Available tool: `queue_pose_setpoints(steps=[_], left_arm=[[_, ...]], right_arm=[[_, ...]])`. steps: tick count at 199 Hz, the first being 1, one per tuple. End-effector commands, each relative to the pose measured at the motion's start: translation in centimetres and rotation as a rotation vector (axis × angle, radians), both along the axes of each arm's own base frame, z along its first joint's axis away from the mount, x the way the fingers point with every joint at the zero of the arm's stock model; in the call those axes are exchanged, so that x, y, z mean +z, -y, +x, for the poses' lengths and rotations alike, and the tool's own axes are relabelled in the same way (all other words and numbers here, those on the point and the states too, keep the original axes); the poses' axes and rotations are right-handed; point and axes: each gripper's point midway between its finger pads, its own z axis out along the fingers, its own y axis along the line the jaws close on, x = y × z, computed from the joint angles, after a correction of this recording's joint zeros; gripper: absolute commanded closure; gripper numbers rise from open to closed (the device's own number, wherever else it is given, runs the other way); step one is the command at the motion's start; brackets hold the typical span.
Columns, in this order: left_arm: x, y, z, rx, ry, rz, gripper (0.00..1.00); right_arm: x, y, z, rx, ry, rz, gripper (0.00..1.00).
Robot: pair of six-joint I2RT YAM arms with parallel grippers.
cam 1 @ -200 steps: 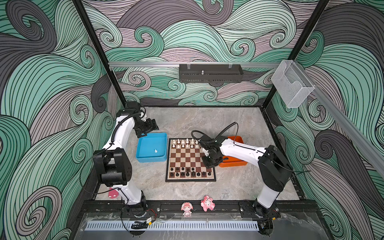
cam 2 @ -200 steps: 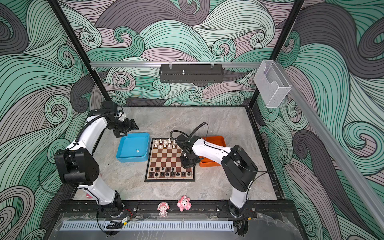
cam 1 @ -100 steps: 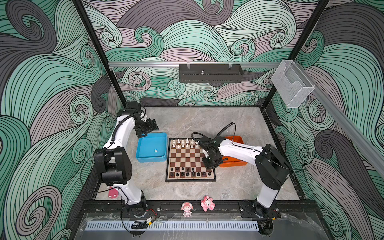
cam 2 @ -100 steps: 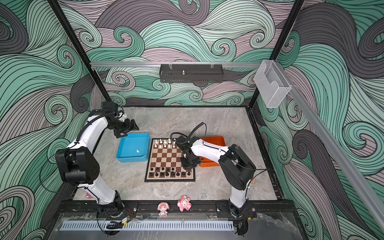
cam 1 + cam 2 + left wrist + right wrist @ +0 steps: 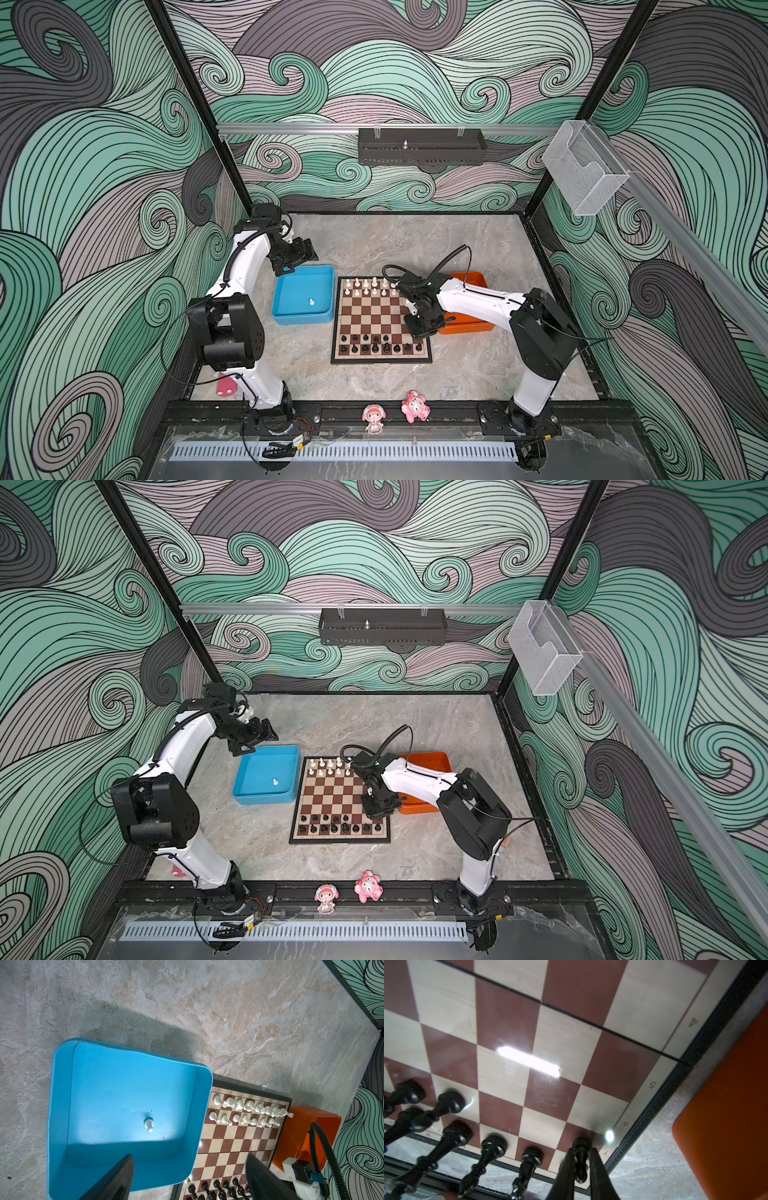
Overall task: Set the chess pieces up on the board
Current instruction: 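Lower the black pawn onto a near-row square and open the right gripper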
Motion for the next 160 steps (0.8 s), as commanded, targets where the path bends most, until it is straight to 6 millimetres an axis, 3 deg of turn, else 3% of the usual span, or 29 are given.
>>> queue_pose_setpoints(steps=[1,74,160], left_arm=[[-0.4,0.3,0.1,-0.012,-0.004,-0.015,0.13],[-0.4,0.3,0.1,-0.013,-0.002,-0.015,0.13],[-0.4,0.1,0.0,-0.013,-0.003,-0.005,0.13]], right_arm=[[-0.1,-0.2,-0.4,-0.001,-0.021,-0.006,0.78],[1.0,-0.2,-0.2,-0.001,-0.001,0.003,0.73],[4.5,-0.8,1.5,0.007,0.080,0.038,0.72]])
